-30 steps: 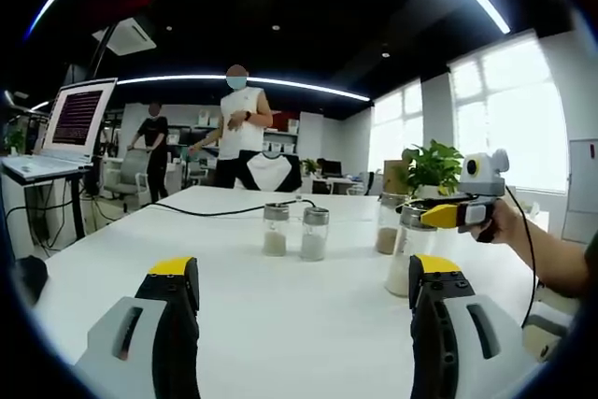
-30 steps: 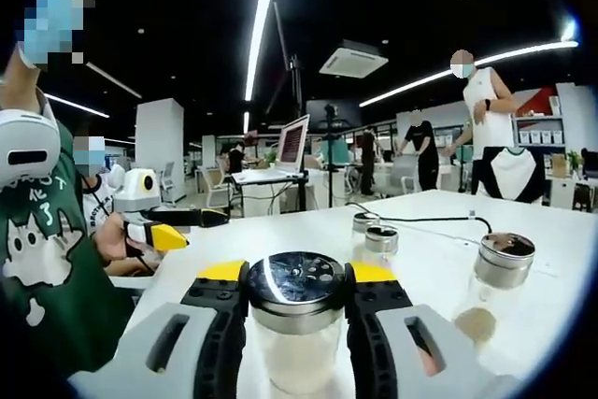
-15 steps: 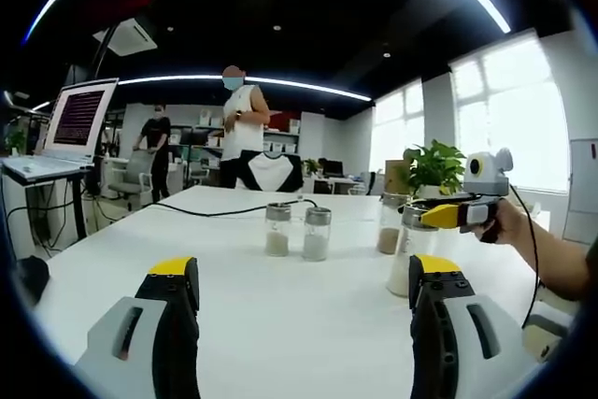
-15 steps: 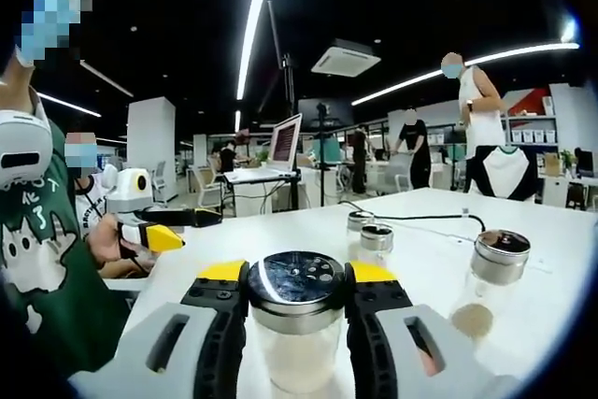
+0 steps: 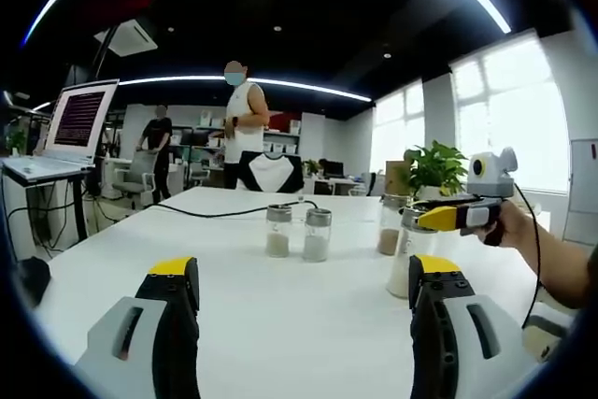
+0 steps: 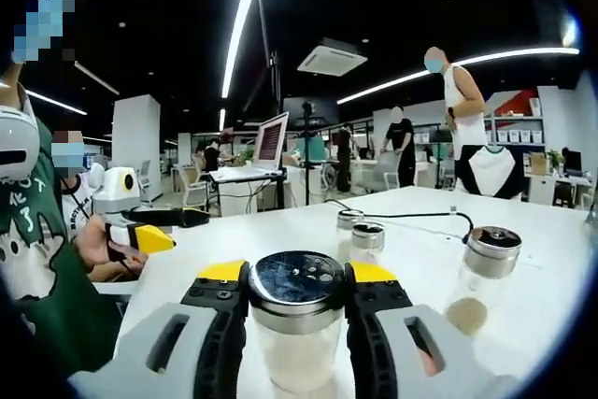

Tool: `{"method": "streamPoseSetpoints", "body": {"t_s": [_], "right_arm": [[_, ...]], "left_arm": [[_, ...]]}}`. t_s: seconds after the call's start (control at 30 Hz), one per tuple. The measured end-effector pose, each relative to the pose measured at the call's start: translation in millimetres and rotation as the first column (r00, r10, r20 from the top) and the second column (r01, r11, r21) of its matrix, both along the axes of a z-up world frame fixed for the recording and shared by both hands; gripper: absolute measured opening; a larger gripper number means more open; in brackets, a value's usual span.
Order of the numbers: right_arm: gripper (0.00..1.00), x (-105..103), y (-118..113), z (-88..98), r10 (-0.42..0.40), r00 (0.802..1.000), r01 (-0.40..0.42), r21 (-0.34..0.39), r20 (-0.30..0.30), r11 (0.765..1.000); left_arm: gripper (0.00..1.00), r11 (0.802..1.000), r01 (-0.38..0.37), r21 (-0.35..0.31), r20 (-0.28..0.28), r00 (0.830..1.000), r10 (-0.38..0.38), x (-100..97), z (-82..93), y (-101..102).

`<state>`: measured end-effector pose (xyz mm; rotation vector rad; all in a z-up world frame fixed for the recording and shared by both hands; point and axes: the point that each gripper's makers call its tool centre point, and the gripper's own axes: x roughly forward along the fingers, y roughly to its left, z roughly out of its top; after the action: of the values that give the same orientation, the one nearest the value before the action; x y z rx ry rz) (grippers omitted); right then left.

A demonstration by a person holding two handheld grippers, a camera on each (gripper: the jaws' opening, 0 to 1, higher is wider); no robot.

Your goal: Rotate the seasoning bottle until the label or dispensing opening points toward the visible target arrow and the bottle remains upright within the marked orientation range

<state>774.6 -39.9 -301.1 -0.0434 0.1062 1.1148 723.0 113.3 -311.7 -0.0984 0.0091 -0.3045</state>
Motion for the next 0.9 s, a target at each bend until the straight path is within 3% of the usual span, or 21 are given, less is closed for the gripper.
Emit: {"method": "streamPoseSetpoints", "body": {"t_s": [0.43, 0.9], "right_arm": [[0.39, 1.6, 1.7, -0.8, -0.109, 0.994, 0.109, -0.012, -0.005, 0.994], [0.39, 5.4, 2.0, -0.8, -0.227, 0.974, 0.227, -0.014, -0.002, 0.974]], "left_arm": [[0.98, 1.000, -0.010, -0.005, -0.004, 1.000, 0.010, 0.9, -2.1, 3.3], [0.98, 1.000, -0.004, -0.008, -0.007, 1.000, 0.004, 0.9, -1.4, 0.1]]}}
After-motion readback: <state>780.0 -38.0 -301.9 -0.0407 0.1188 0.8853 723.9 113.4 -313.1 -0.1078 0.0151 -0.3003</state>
